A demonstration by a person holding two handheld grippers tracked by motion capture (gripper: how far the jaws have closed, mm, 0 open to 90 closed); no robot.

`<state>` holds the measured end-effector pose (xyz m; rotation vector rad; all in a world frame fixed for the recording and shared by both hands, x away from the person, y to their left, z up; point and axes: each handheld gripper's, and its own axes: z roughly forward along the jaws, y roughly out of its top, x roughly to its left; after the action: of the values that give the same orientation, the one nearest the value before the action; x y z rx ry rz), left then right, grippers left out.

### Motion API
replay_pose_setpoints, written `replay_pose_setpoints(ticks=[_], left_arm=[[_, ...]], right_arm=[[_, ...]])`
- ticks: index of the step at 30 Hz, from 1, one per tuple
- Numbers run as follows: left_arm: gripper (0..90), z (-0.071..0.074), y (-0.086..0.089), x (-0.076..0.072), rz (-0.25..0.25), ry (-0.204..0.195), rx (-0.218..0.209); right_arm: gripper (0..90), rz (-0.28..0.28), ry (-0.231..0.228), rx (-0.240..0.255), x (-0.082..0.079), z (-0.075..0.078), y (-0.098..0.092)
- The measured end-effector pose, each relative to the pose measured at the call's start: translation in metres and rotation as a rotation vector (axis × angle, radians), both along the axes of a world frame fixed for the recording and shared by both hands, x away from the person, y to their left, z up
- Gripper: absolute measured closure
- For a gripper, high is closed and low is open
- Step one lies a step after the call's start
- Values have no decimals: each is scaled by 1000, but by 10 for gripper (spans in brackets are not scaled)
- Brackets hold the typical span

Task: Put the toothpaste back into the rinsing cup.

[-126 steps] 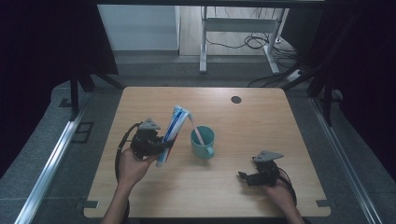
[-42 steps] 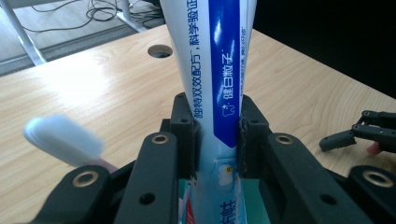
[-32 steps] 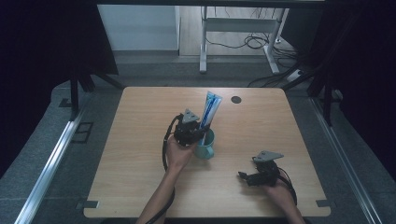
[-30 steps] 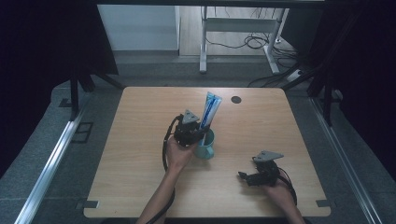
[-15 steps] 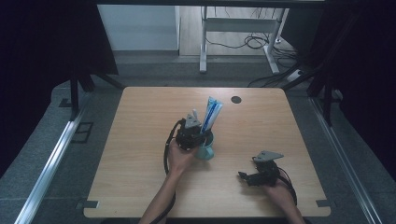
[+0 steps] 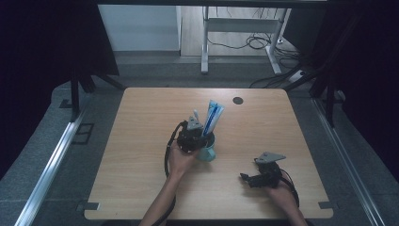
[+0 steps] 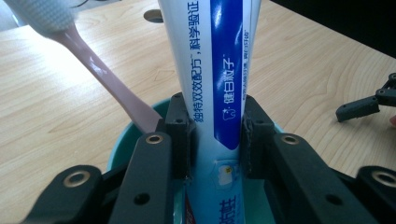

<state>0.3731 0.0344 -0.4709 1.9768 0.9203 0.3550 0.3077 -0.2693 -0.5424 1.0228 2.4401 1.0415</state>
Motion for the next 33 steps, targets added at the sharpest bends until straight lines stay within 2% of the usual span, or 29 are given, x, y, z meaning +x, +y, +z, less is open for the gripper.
replay_pose_setpoints(ticks=[5,7,17,21,33], left_arm=[[671,-4,0,-1,-2,12,35],[670,-4,1,0,4,22,18],[656,-3,1,0,-3,30,27],[632,-1,3,-2,-4,21,26],[419,4,0,-6,-8,6,63]], right_arm=[[117,0,-1,-1,0,0,0],[118,0,0,0,0,0,0],[118,0,-1,-1,0,0,0],[118,1,-1,0,0,0,0],[118,0,-1,-2,0,0,0]])
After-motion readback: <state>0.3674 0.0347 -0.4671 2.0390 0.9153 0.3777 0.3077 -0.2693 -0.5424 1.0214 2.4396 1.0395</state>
